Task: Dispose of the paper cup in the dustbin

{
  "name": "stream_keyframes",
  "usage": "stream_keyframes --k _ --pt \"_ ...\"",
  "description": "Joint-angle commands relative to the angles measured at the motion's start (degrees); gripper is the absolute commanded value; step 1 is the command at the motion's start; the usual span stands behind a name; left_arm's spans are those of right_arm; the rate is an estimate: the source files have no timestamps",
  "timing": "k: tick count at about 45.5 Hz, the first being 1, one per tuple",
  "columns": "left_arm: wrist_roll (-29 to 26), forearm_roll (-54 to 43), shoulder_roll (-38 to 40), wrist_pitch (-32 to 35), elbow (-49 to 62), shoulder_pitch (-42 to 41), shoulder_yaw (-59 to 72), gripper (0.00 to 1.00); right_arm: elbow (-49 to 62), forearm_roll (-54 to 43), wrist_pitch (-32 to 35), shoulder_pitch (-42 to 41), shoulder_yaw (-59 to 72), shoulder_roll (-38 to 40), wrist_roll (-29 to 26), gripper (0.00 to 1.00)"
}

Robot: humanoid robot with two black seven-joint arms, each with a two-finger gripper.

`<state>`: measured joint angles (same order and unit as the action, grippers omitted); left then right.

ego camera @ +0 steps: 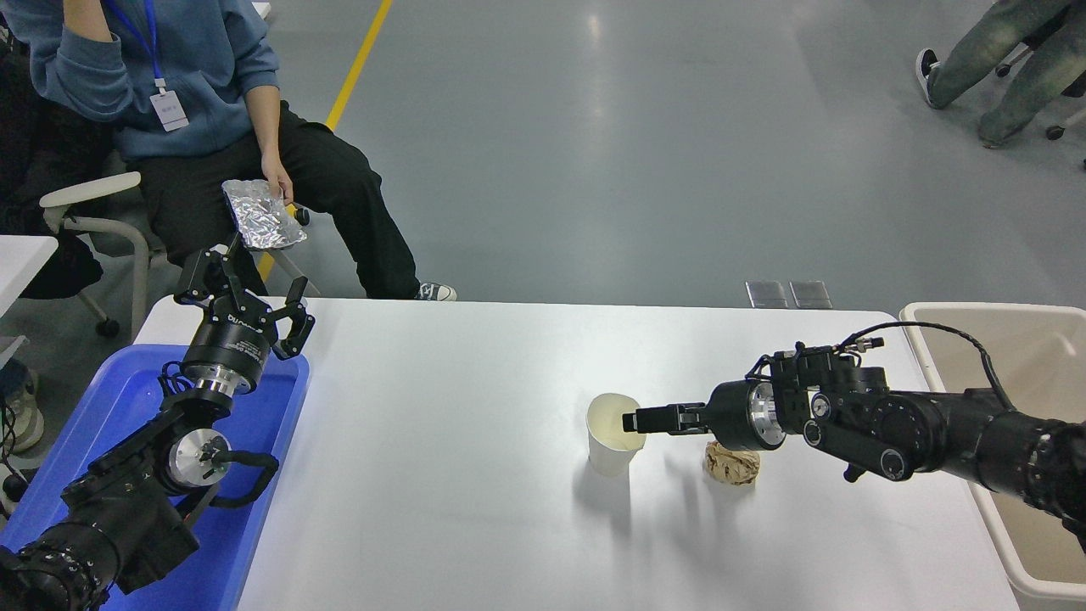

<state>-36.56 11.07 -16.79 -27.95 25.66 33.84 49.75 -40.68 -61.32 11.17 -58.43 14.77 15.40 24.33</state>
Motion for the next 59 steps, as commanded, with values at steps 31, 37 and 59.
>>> stream_keyframes --k 31,37,59 --pt "-0.01 0.00 0.00 0.00 0.00 0.00 0.00 1.00 -0.02 0.41 -1.50 0.16 -0.35 -1.78 0.10 0.27" --pt "-0.01 0.00 0.00 0.00 0.00 0.00 0.00 1.00 -0.89 0.41 -1.50 0.08 -0.09 -1.52 0.45 0.07" --pt "-0.01 0.00 0.00 0.00 0.00 0.00 0.00 1.00 -6.87 0.41 -1.50 -2.03 -0.18 2.78 1.69 0.00"
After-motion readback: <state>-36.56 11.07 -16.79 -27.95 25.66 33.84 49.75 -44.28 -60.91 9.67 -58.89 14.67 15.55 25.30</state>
